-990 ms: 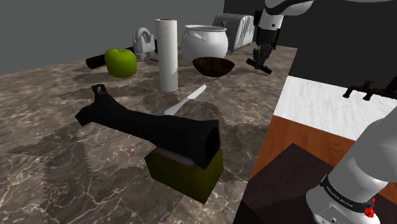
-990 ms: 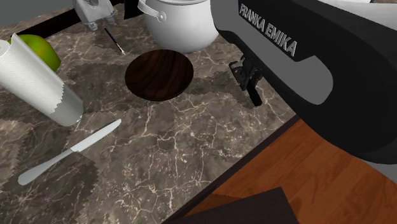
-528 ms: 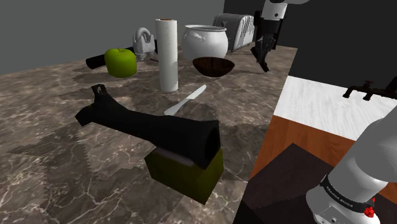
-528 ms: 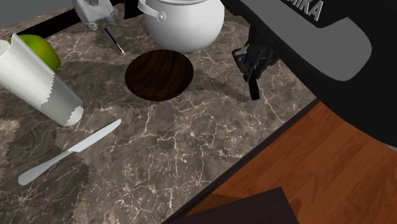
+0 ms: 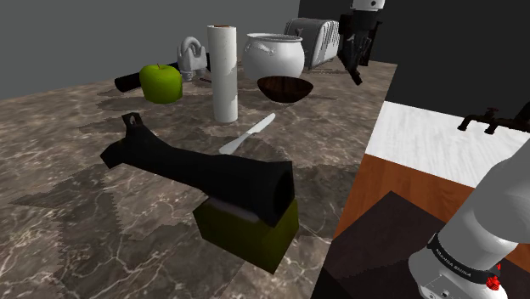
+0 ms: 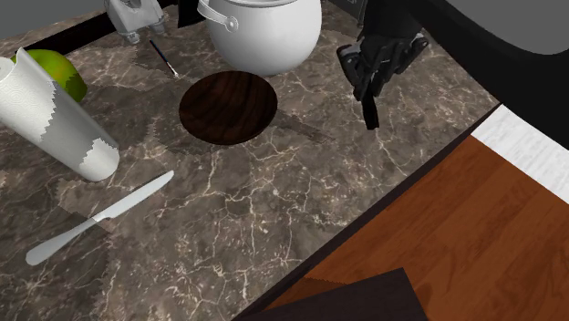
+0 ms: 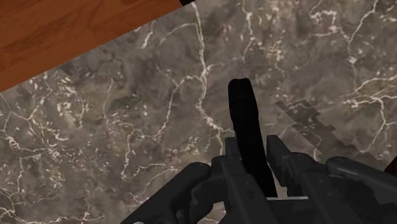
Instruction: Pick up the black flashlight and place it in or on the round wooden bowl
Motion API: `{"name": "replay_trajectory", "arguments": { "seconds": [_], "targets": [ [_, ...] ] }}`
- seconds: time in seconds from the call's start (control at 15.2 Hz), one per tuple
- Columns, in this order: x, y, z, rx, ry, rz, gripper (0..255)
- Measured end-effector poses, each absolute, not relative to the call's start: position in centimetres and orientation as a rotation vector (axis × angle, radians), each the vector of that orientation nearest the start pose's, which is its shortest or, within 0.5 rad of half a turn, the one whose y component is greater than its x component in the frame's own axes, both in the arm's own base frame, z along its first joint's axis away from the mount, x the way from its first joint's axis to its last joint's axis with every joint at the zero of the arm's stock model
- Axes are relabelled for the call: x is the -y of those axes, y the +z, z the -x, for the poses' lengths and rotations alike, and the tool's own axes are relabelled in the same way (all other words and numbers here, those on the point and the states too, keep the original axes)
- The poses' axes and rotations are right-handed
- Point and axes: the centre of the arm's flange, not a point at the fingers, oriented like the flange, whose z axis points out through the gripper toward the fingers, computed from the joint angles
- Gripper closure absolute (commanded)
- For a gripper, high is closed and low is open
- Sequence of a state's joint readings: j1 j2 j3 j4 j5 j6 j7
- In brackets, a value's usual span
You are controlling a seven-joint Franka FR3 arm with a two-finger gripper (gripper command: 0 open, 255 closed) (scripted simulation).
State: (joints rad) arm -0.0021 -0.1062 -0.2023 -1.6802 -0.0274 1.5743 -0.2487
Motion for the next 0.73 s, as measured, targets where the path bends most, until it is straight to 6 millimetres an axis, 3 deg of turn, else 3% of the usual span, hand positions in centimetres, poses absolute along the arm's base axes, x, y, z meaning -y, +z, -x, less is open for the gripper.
{"name": "replay_trajectory", "arguments": {
  "seconds": [0.4, 0.73],
  "targets": [
    [10.9, 65.8, -51.0, 0.072, 0.005, 3.146, 255],
    [5.4, 66.1, -53.0, 0.074, 0.006, 3.147, 255]
  ]
}}
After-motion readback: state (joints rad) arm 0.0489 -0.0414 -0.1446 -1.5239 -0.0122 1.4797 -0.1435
